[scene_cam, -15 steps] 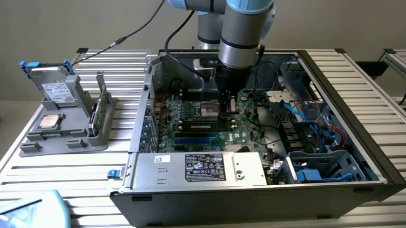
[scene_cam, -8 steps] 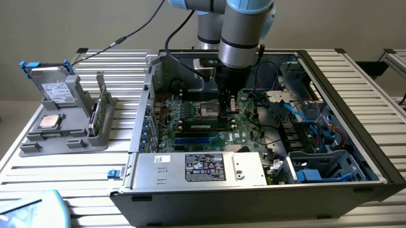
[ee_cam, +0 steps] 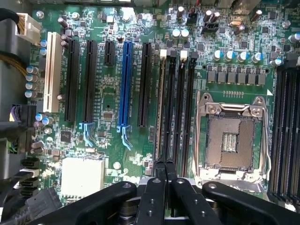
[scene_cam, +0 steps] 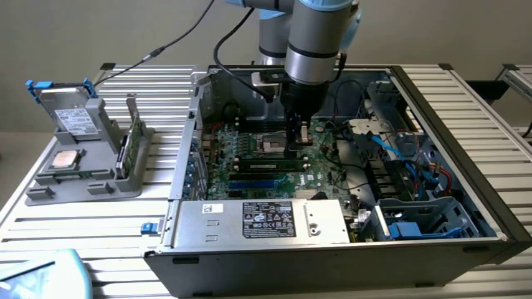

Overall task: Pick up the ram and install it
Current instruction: 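Press down the ram until it locks into place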

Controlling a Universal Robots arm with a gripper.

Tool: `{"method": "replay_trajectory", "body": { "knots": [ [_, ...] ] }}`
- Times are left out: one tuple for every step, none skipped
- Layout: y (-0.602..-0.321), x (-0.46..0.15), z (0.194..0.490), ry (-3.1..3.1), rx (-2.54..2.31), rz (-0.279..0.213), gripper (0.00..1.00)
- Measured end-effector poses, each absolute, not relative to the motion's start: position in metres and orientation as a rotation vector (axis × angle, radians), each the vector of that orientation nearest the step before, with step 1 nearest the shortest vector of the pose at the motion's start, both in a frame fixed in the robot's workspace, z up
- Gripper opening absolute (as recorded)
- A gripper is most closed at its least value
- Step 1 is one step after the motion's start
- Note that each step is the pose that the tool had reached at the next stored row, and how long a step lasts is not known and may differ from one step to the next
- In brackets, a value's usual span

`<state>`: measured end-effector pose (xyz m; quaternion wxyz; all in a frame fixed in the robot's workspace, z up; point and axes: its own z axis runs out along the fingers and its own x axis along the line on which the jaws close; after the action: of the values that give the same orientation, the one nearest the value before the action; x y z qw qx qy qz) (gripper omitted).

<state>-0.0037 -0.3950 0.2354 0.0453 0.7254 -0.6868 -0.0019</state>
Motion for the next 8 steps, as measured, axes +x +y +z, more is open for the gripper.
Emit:
{"method": "replay_trajectory", "body": {
  "knots": [
    [-0.395, -0.006, 0.235, -2.098, 2.216, -0.004, 0.1],
    [-0.395, -0.008, 0.235, -2.099, 2.217, -0.003, 0.1],
    [-0.395, -0.01, 0.235, -2.099, 2.217, -0.002, 0.1],
    [-0.395, -0.012, 0.235, -2.099, 2.217, -0.001, 0.1],
    [-0.395, -0.014, 0.235, -2.1, 2.218, -0.001, 0.1],
    [-0.395, -0.016, 0.235, -2.1, 2.218, 0.0, 0.1],
    [-0.395, -0.018, 0.235, -2.1, 2.218, 0.001, 0.1],
    [-0.395, -0.019, 0.235, -2.101, 2.218, 0.001, 0.1]
  ]
}}
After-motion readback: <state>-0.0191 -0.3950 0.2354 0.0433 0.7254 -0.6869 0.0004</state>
